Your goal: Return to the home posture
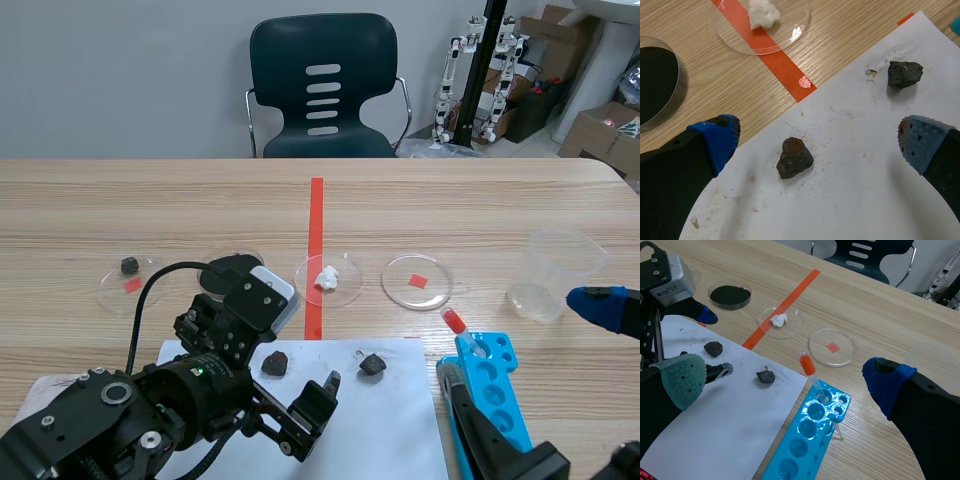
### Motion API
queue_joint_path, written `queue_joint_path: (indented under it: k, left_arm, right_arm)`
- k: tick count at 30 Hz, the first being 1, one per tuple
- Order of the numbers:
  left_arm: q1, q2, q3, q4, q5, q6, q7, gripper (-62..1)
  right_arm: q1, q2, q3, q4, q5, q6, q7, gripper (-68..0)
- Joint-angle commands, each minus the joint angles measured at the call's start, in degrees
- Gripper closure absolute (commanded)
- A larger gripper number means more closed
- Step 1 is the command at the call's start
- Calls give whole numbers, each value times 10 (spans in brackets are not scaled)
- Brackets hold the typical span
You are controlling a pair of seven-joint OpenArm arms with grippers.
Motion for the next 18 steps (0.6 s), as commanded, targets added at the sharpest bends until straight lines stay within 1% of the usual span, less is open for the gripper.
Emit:
queue_joint_path:
  k: [1, 18]
  left_arm:
    - [-2, 0, -2, 8, -3, 1, -3, -623]
    - [-2, 0, -2, 8, -3, 1, 9, -623]
  right_arm:
    - [5, 4, 1, 3, 4, -2, 9, -679]
    - [5, 4, 1, 3, 4, -2, 9, -679]
